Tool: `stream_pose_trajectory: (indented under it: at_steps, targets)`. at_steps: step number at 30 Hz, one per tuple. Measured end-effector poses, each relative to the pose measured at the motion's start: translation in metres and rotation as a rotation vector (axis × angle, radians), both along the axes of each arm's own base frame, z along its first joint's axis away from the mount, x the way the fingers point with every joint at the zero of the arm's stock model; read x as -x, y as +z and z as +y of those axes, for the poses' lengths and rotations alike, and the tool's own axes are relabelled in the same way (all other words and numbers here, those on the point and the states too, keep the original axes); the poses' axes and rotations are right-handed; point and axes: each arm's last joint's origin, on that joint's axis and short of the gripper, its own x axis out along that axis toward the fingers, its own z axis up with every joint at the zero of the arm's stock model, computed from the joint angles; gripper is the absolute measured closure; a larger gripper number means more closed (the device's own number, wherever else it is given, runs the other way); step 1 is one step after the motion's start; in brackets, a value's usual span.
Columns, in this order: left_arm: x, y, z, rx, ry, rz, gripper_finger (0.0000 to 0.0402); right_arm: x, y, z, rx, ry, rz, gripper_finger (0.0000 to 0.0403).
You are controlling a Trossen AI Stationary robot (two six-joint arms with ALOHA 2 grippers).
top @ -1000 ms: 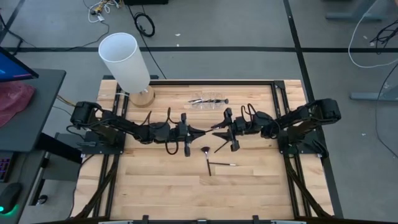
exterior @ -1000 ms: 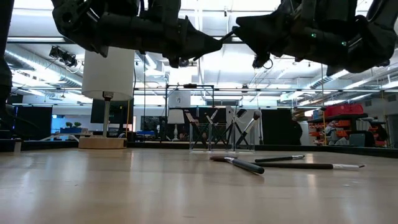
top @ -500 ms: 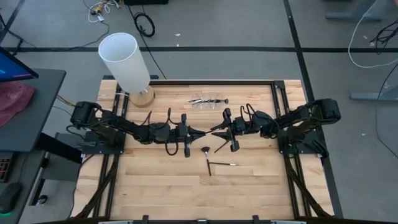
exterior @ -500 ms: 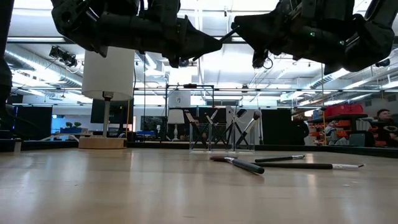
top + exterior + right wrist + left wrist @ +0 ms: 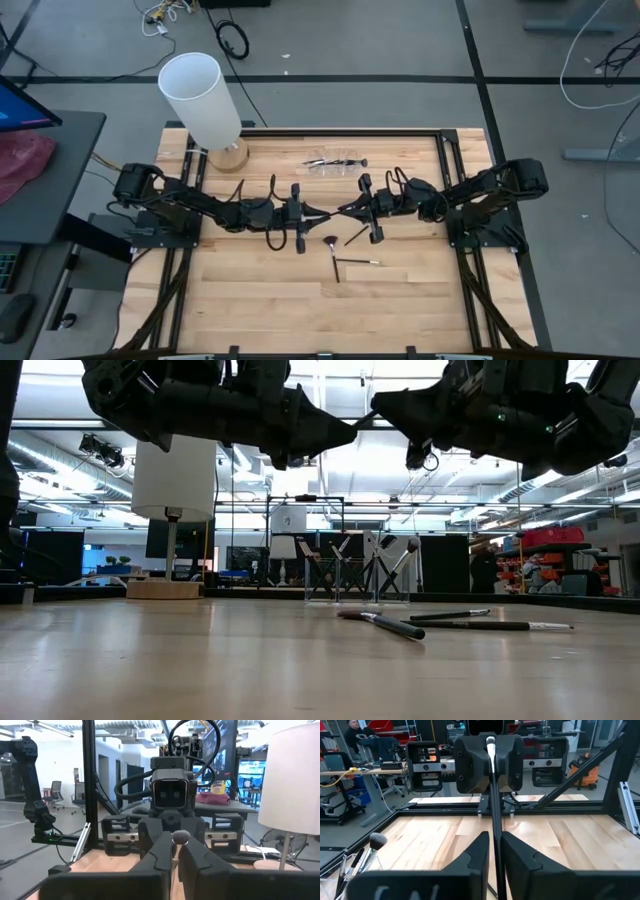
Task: Pick & Place Makeup Supplies
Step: Put the makeup brush into the transparent organizer
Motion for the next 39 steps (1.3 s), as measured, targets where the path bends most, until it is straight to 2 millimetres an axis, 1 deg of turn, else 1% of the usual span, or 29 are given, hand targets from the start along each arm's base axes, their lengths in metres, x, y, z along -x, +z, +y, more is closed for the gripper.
stream_pose_trajectory:
  at_steps: [5, 10, 13, 15, 17, 20, 22, 24, 28, 31, 34, 39]
  targets:
    - [0.000, 0.000, 0.003, -0.001, 0.016, 0.005, 0.0325, -0.001, -0.003, 0.000, 0.006, -0.006, 0.035, 0.0391]
    - [0.000, -0.002, 0.006, -0.015, 0.049, 0.023, 0.0291, -0.001, -0.005, -0.001, 0.000, -0.019, 0.054, 0.0392]
    - [0.000, -0.002, 0.008, -0.048, 0.093, 0.028, 0.0267, -0.002, -0.010, -0.003, -0.003, -0.085, 0.103, 0.0392]
    - [0.001, 0.001, 0.008, -0.057, 0.128, 0.026, 0.0251, -0.002, -0.014, -0.007, 0.010, -0.156, 0.142, 0.0392]
    - [0.005, 0.003, 0.007, -0.065, 0.189, 0.049, 0.0236, -0.003, -0.014, -0.013, 0.002, -0.241, 0.181, 0.0392]
    - [0.011, 0.008, 0.007, -0.082, 0.296, 0.093, 0.0220, -0.006, -0.006, -0.022, 0.023, -0.391, 0.258, 0.0392]
    - [0.015, 0.010, 0.007, -0.094, 0.356, 0.114, 0.0214, -0.009, 0.004, -0.025, 0.085, -0.474, 0.307, 0.0392]
    - [0.018, 0.011, 0.008, -0.104, 0.403, 0.134, 0.0212, -0.012, 0.018, -0.029, 0.142, -0.553, 0.336, 0.0392]
    - [0.018, 0.011, 0.010, -0.105, 0.423, 0.134, 0.0211, -0.017, 0.050, -0.041, 0.186, -0.689, 0.358, 0.0392]
    - [0.018, 0.010, 0.010, -0.106, 0.425, 0.140, 0.0211, -0.020, 0.062, -0.056, 0.186, -0.740, 0.408, 0.0392]
    - [0.018, 0.010, 0.010, -0.106, 0.424, 0.138, 0.0211, -0.021, 0.061, -0.071, 0.144, -0.781, 0.480, 0.0392]
    - [0.018, 0.010, 0.010, -0.106, 0.423, 0.140, 0.0211, -0.021, 0.041, -0.087, 0.122, -0.816, 0.574, 0.0392]
